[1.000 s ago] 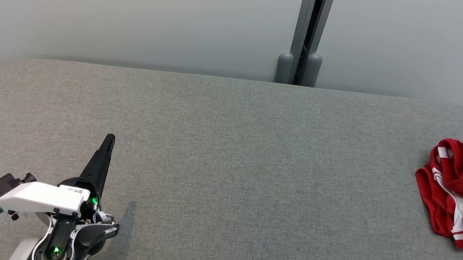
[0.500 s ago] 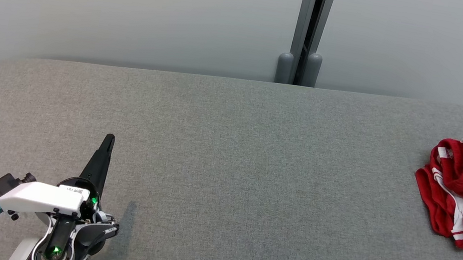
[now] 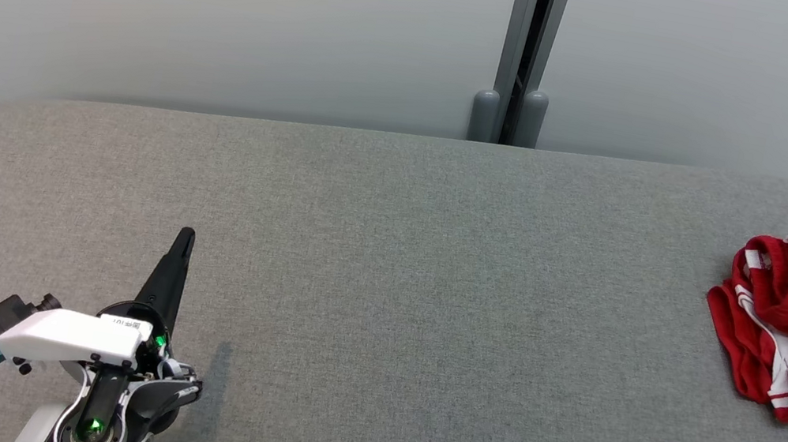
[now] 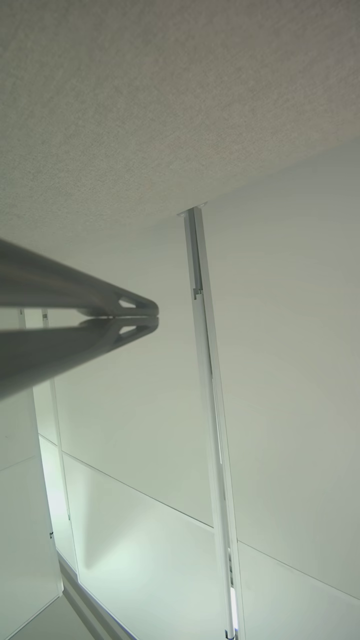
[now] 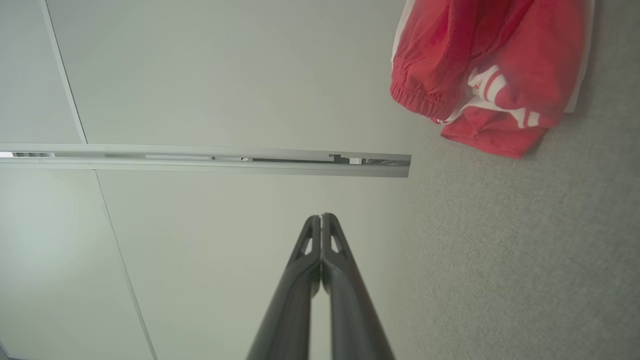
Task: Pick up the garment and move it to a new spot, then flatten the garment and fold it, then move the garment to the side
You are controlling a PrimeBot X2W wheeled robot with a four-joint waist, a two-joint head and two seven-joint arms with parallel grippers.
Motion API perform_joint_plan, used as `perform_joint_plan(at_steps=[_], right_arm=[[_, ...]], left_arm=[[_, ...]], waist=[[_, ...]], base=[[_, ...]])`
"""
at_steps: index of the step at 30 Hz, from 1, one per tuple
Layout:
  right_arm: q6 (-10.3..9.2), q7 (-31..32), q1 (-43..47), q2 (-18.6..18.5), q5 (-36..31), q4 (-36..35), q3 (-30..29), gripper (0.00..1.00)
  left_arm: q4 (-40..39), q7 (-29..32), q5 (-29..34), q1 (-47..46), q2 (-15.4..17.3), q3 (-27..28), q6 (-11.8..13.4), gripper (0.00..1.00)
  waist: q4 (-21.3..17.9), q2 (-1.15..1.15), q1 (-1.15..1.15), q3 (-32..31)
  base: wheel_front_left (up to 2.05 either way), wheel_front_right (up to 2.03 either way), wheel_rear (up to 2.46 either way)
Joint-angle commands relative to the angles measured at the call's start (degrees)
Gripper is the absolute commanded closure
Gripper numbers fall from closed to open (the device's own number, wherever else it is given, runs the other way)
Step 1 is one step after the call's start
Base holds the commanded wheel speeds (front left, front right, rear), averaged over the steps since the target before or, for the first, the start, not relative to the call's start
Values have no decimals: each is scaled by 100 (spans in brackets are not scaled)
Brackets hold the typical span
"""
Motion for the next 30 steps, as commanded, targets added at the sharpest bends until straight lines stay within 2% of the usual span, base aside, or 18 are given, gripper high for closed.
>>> perform_joint_plan(at_steps=[1,30], right_arm=[[2,-23,68,-39,23,-34,-14,100],[2,-56,63,-73,67,-37,25,100]], left_arm=[[-3,18,28,-103,21,23,-23,100],[-3,20,33,-102,12,35,-23,100]], waist=[[0,0,0,0],[0,0,0,0]], base=[[0,0,0],[0,0,0]])
